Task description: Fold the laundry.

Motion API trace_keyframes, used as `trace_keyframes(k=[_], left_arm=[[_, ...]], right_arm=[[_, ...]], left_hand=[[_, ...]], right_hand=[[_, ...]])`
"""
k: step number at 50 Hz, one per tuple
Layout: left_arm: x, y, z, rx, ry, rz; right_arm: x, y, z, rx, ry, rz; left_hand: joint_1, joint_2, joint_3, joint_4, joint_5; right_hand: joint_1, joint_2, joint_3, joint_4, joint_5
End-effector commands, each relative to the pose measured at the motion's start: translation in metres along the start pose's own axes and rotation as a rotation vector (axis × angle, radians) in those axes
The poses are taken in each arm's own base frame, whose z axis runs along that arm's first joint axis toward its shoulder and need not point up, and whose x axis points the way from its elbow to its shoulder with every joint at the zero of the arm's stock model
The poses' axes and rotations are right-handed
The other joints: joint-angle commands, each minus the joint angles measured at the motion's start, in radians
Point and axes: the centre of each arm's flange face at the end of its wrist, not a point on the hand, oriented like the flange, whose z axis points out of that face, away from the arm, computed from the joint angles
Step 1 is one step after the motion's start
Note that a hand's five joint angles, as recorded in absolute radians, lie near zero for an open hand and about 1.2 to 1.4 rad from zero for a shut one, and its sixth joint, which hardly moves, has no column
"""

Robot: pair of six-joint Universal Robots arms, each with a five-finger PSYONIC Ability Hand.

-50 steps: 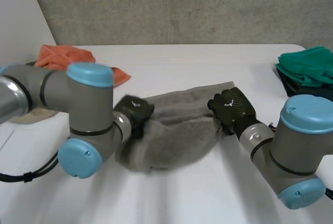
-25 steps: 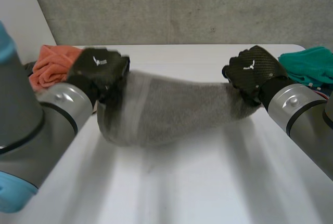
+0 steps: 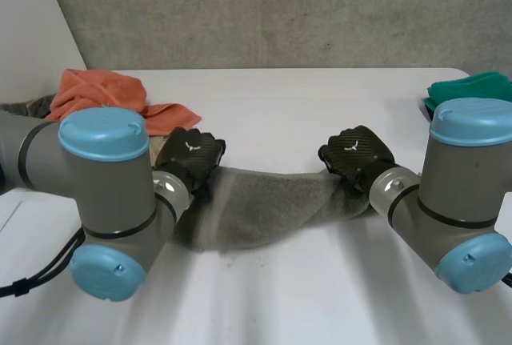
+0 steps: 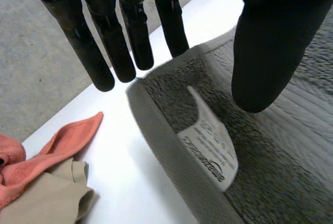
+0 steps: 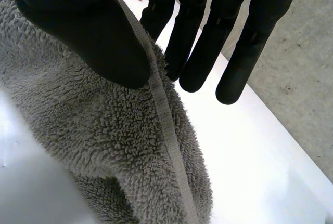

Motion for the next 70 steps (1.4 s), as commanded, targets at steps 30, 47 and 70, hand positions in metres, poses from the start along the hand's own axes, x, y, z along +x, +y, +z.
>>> trace_keyframes(k=[30,47,70], left_arm=[[-0.095,-0.174,0.030,0.835,-0.495,-0.036],[-0.062,-0.092,0.009,0.591,-0.382,-0.005],[0.003,0.002,-0.019,0.257,-0.150,0.014]], right_arm=[[0.081,-0.107,0.029,0.632,0.542,-0.100],[0.038,-0.072,0.019,0.416,0.361,-0.079],[-0.014,-0.018,0.002,0.125,0.009,0.031]], left_hand=[[0.748,0.753,0.752,0.759,0.763],[0.748,0.753,0.752,0.759,0.763],[-0.385,-0.380,-0.381,-0.374,-0.370]], right_hand=[[0.295,0.229,0.205,0.195,0.208],[0.295,0.229,0.205,0.195,0.208],[0.295,0.229,0.205,0.195,0.208]])
